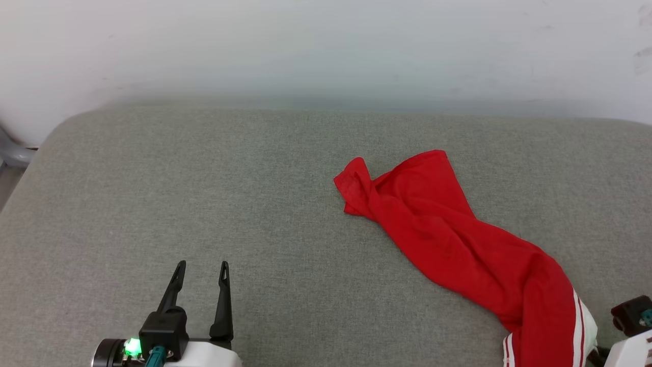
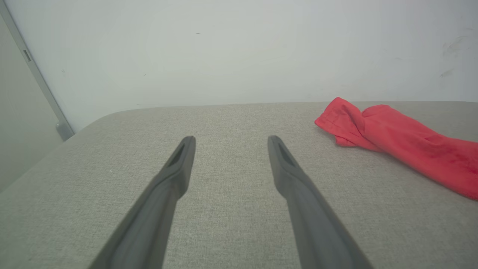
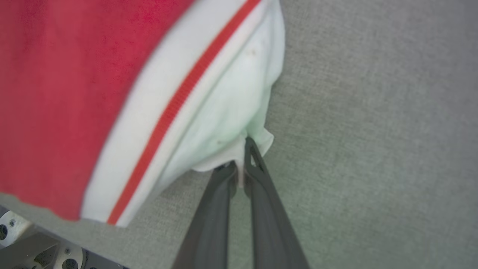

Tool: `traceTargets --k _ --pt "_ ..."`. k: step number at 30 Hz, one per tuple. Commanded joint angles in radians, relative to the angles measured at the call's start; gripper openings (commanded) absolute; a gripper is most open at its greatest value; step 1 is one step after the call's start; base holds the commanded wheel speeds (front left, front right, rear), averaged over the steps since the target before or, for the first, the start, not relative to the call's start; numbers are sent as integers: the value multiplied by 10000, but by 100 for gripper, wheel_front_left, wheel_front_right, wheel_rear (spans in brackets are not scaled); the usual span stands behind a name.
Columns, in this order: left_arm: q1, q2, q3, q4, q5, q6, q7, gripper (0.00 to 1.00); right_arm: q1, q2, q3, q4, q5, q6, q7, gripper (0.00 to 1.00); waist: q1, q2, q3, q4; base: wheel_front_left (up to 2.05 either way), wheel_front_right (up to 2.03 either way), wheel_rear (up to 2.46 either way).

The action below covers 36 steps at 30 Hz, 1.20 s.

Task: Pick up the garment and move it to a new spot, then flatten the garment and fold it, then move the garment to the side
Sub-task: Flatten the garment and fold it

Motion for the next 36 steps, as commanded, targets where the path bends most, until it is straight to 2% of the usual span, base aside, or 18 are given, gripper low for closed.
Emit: traceTargets --k 1,4,8,15,25,31,36 --pt "109 -9 31 1 56 -4 -26 100 55 239 -193 104 -54 -19 -301 100 1 0 -59 5 0 0 0" --pt "235 -8 59 18 77 -5 -26 100 -26 313 -868 88 -266 -16 -980 100 1 0 -201 8 0 0 0" --pt "334 -8 63 4 96 -12 -26 100 34 160 -1864 -386 -560 -16 -1354 100 1 0 -368 7 0 0 0" --pt "413 -8 92 -93 126 -28 -26 100 169 69 -3770 -1966 -1210 -16 -987 100 1 0 -439 58 0 0 0" --pt "301 -8 113 -172 153 -43 -26 100 -79 257 -5571 -4597 -1777 -16 1109 100 1 0 -339 211 0 0 0" --pt "171 -8 131 -271 149 -54 -26 100 131 -74 -5370 -5302 -1425 -16 3341 100 1 0 -101 268 0 0 0" --pt "-77 -8 87 -370 130 -45 -26 100 -65 -285 -4973 -4928 -1255 -16 5106 100 1 0 341 335 0 0 0"
